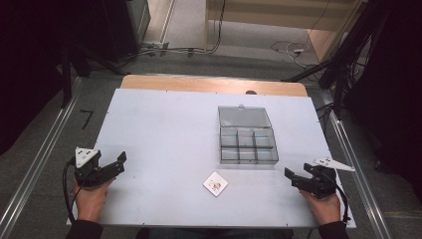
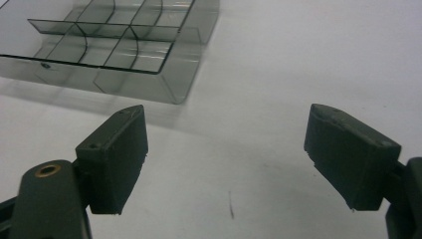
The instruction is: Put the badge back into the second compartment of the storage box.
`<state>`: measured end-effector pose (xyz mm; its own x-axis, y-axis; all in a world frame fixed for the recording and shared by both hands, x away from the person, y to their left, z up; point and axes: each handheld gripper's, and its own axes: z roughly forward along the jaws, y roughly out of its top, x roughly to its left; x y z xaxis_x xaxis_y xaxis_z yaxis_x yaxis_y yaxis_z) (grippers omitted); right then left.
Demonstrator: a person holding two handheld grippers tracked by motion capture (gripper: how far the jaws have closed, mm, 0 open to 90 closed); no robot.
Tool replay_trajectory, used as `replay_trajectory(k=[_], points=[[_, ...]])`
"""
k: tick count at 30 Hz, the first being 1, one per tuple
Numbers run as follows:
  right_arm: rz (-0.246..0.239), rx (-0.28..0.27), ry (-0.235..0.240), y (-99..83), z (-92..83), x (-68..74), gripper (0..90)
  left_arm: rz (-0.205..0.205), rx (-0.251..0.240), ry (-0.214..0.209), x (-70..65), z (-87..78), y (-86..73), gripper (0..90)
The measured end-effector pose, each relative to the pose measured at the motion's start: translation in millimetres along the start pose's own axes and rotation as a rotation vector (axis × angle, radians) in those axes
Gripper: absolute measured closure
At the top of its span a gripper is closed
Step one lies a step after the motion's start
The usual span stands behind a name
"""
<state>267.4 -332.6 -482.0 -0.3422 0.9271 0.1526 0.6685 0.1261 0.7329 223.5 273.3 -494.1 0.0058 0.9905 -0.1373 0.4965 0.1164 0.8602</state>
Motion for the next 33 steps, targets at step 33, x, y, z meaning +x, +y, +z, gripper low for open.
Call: replay_trajectory(k=[33], points=[[-0.114,0.014,0.121,-4.4,13.9,57.6,11.9,0.005,0.001,-0.003,-0.9,0.5,-0.1,14.6]])
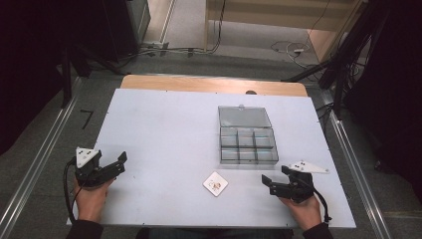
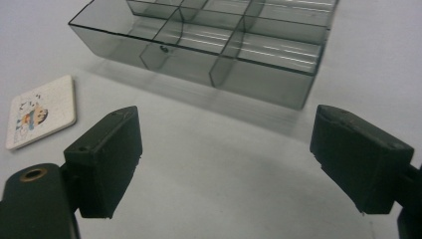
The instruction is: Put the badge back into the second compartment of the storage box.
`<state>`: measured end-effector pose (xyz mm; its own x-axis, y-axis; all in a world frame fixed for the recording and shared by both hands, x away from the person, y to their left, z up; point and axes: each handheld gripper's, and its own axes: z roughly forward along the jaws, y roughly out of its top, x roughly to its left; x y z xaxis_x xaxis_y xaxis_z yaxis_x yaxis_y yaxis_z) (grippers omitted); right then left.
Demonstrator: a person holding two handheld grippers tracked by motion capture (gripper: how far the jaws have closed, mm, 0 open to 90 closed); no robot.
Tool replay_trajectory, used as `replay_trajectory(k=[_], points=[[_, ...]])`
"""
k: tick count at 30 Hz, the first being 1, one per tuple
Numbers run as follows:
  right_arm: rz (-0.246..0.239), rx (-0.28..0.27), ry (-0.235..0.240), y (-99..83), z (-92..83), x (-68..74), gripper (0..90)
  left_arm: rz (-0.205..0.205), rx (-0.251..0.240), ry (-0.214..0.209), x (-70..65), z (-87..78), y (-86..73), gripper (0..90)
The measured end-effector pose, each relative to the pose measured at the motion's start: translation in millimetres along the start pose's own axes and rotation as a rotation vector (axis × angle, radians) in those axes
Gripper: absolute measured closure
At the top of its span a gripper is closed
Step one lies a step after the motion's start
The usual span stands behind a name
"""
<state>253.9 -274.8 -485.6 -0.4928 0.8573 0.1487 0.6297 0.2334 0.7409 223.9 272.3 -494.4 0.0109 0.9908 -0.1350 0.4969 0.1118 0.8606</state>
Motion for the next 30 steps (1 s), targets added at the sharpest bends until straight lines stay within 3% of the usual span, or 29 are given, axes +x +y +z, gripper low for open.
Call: replay_trajectory(k=[30], points=[[-0.070,0.020,0.059,5.3,21.0,32.3,12.0,0.002,0.002,-0.002,-1.6,1.7,-0.2,14.7]])
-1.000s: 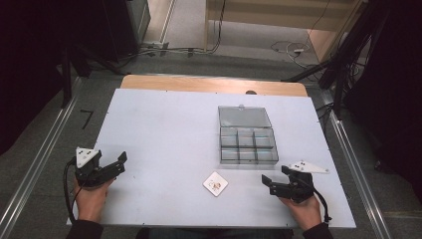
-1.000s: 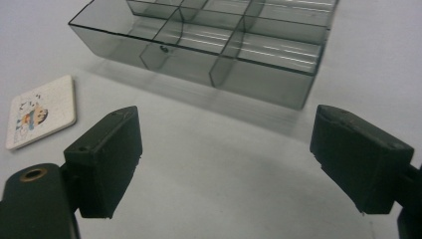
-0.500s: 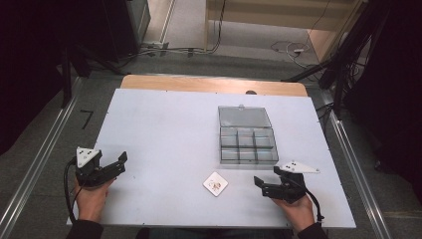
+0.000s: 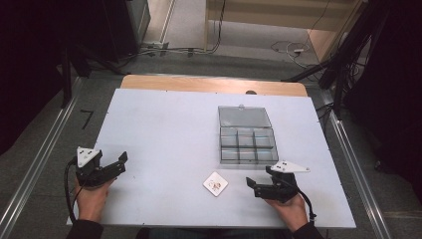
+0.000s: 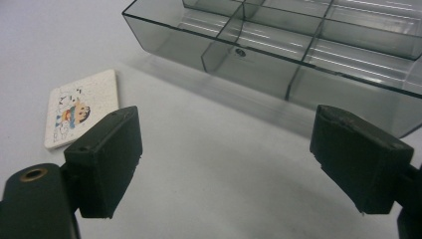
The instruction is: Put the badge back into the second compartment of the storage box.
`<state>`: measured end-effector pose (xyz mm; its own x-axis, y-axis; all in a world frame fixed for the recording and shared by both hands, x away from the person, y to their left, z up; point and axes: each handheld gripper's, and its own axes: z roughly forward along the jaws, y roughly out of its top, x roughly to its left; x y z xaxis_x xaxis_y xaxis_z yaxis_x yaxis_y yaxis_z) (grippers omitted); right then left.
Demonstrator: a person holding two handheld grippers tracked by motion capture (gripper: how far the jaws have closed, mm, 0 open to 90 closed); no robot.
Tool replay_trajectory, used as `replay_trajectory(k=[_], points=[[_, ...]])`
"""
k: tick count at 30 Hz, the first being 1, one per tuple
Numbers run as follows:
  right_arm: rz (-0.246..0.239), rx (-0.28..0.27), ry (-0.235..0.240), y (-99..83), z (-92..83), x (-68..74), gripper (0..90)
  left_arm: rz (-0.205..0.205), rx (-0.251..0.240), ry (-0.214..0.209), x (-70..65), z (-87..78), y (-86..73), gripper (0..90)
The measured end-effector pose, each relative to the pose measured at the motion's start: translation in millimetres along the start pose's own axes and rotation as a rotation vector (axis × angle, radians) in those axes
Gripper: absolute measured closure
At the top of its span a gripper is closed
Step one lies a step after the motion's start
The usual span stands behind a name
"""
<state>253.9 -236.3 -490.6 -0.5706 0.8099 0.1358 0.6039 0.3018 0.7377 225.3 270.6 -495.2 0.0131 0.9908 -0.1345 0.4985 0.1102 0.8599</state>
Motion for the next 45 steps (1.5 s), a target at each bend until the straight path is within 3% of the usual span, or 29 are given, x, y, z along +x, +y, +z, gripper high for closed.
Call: replay_trajectory(k=[32,45], points=[[-0.085,0.033,0.059,6.2,28.3,34.6,12.0,0.000,-0.001,-0.004,0.0,0.4,0.4,14.6],[-0.126,0.036,0.098,8.0,42.8,55.3,12.1,-0.001,-0.002,-0.006,-0.2,0.4,0.5,14.6]])
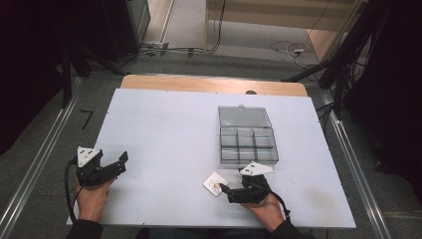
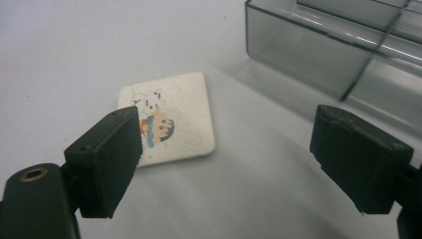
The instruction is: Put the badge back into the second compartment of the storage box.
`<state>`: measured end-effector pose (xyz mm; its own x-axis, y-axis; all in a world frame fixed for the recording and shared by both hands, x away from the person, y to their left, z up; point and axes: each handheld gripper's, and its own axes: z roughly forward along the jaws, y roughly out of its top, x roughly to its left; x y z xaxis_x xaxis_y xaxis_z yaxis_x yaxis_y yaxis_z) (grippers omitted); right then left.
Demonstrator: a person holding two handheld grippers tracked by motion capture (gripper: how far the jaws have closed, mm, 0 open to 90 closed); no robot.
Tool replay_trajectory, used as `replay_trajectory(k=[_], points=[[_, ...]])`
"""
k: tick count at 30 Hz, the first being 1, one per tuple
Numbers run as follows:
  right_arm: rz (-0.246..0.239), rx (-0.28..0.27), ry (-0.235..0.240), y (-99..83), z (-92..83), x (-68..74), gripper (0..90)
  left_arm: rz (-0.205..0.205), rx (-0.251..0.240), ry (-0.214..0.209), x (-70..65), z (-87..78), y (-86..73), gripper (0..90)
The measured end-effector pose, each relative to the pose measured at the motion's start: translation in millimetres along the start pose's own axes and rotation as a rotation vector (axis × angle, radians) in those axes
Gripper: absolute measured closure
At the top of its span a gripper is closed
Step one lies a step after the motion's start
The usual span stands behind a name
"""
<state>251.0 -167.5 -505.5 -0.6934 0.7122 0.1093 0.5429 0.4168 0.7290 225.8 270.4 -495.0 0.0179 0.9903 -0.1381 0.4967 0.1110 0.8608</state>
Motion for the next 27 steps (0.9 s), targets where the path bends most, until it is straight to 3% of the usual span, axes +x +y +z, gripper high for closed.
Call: replay_trajectory(k=[15,22,27], points=[[-0.066,0.018,0.027,1.9,15.8,23.2,12.4,0.001,0.000,-0.001,0.0,-0.1,0.1,14.7],[-0.139,0.057,0.004,0.6,20.7,33.2,14.4,0.000,-0.001,-0.002,-0.1,-0.3,0.1,14.6],[-0.146,0.050,-0.025,-0.9,19.9,35.1,22.2,-0.001,-0.001,-0.001,0.1,-0.4,0.2,14.7]])
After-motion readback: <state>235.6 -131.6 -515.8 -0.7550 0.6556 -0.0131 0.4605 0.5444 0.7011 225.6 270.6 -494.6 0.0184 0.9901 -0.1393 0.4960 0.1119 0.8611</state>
